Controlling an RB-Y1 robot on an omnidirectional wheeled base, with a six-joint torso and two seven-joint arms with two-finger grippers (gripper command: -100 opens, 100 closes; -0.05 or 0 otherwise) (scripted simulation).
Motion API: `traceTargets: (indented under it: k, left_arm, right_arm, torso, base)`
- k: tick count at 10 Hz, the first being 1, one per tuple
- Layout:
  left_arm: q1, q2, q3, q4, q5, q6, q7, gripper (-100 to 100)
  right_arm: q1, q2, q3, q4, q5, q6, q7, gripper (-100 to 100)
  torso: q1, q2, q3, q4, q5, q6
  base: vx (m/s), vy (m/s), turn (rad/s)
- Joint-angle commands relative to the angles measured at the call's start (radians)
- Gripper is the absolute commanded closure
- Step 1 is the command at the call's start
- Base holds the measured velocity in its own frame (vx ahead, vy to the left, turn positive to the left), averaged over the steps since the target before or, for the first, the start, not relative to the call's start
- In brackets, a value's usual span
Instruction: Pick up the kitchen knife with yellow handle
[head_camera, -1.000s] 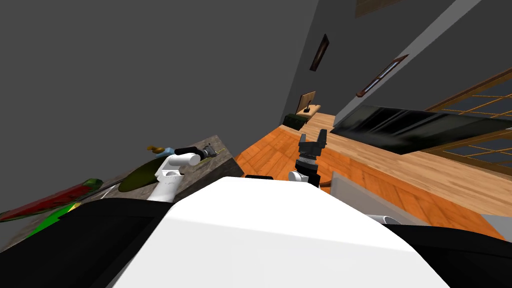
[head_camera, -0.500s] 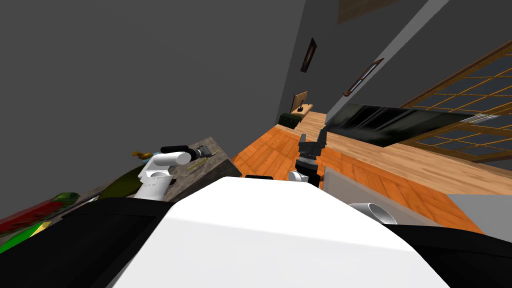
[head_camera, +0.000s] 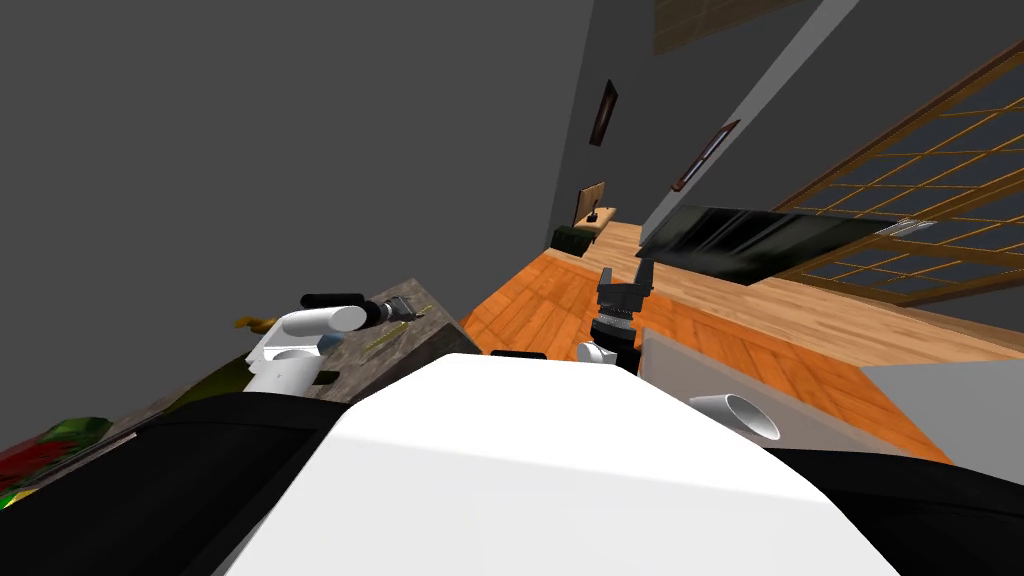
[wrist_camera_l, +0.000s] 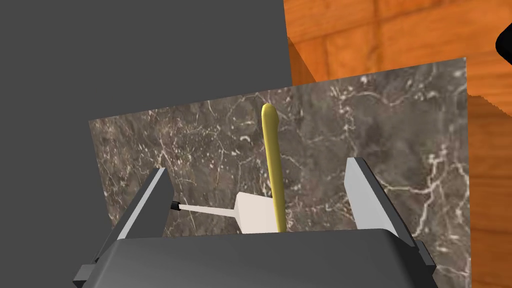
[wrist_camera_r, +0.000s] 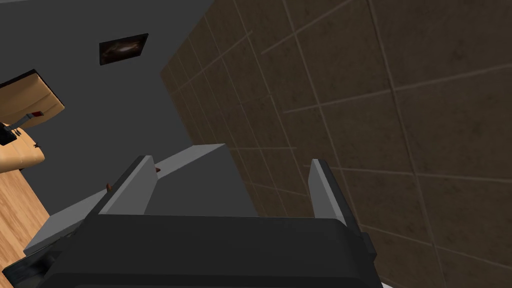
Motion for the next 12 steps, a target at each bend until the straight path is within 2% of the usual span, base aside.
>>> traceTargets:
  k: [1, 5, 12]
  left_arm:
    - [0.011, 0.017, 0.008, 0.029, 0.036, 0.029, 0.001, -100]
    - [0.068, 0.042, 0.023, 0.071, 0.112, 0.105, 0.023, -100]
    - [0.171, 0.068, 0.022, 0.145, 0.221, 0.23, 0.069, -100]
  right_arm:
    - [0.0, 0.0, 0.0, 0.0, 0.0, 0.0, 0.0, 0]
    - [0.0, 0.0, 0.0, 0.0, 0.0, 0.0, 0.0, 0]
    - [0.0, 0.0, 0.0, 0.0, 0.0, 0.0, 0.0, 0]
  torso:
    - [0.0, 0.0, 0.0, 0.0, 0.0, 0.0]
    - [0.004, -0.001, -0.001, 0.0, 0.001, 0.0]
    - [0.004, -0.002, -0.001, 0.0, 0.001, 0.0]
  base:
    - [0.03, 0.026, -0.092]
    - [0.04, 0.06, -0.065]
    - [0.048, 0.085, -0.049]
